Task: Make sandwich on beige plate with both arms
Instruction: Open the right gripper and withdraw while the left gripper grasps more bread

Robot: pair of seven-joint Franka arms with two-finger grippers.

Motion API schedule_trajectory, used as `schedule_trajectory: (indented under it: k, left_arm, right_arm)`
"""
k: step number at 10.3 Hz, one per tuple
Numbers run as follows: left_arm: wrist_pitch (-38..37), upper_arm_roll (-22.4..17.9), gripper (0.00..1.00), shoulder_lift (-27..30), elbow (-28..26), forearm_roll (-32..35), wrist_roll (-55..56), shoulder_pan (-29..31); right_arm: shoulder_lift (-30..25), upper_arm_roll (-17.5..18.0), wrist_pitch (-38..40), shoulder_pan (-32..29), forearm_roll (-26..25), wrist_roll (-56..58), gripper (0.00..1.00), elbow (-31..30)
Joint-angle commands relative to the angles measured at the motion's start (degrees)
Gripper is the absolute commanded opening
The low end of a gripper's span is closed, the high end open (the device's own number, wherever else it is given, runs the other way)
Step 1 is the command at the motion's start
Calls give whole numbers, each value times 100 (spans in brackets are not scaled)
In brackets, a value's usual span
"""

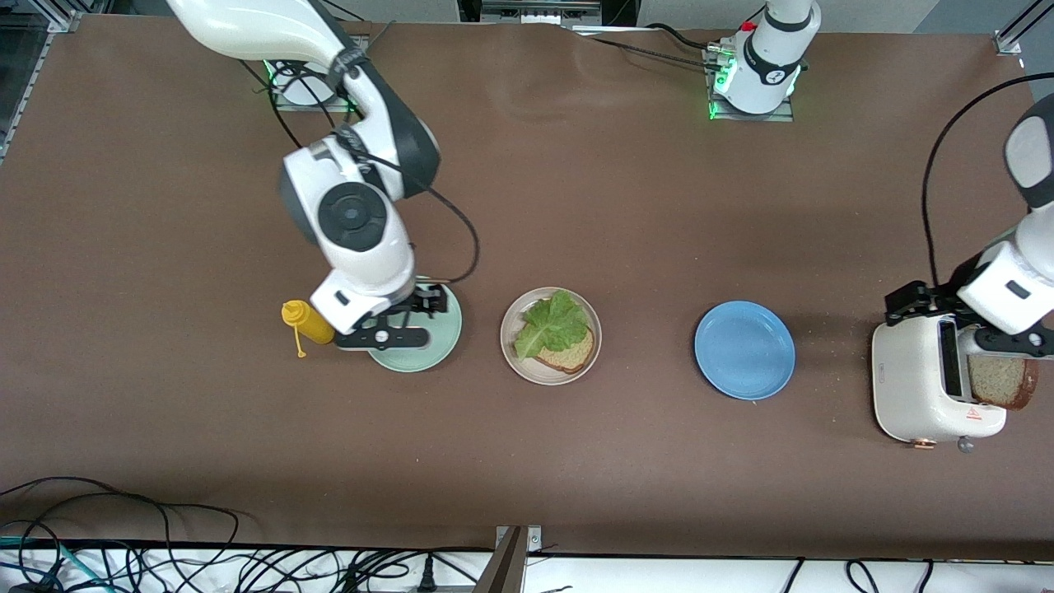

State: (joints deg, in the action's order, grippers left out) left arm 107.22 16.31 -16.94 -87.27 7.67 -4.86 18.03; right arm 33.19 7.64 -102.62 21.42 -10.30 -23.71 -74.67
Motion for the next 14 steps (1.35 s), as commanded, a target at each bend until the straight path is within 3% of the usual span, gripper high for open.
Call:
schedule_trajectory:
  k: [1,3,4,7,10,12,14]
  left_arm:
    - [-87,21,100,-90,253,-72,-829,384]
    - [-43,-14,100,-265,447,-98,-1059,508]
    - [-43,-23,100,-519,831,-90,-1252,570]
    - [-43,-268,100,-1134,1623,-99,-1613,614]
    - [9,-497,100,-1811,2335,-107,-1939,614]
    - [473,-568,100,-2023,2390,-107,-1957,614]
    - [633,-577,100,-2138,2338,-116,-1948,614]
  right_arm:
    - [-637,54,435,-688,141,1747,100,-521]
    - [-735,45,673,-1557,736,3495,100,-557]
    - [-718,45,752,-2032,1106,4470,100,-583]
    - [-735,19,771,-2702,1652,6547,100,-908]
    - [-647,1,403,-3502,2881,8910,100,-1705]
    - [-464,1,60,-3871,3732,10632,100,-2129]
    - [-60,10,93,-4057,4927,11797,100,-2121]
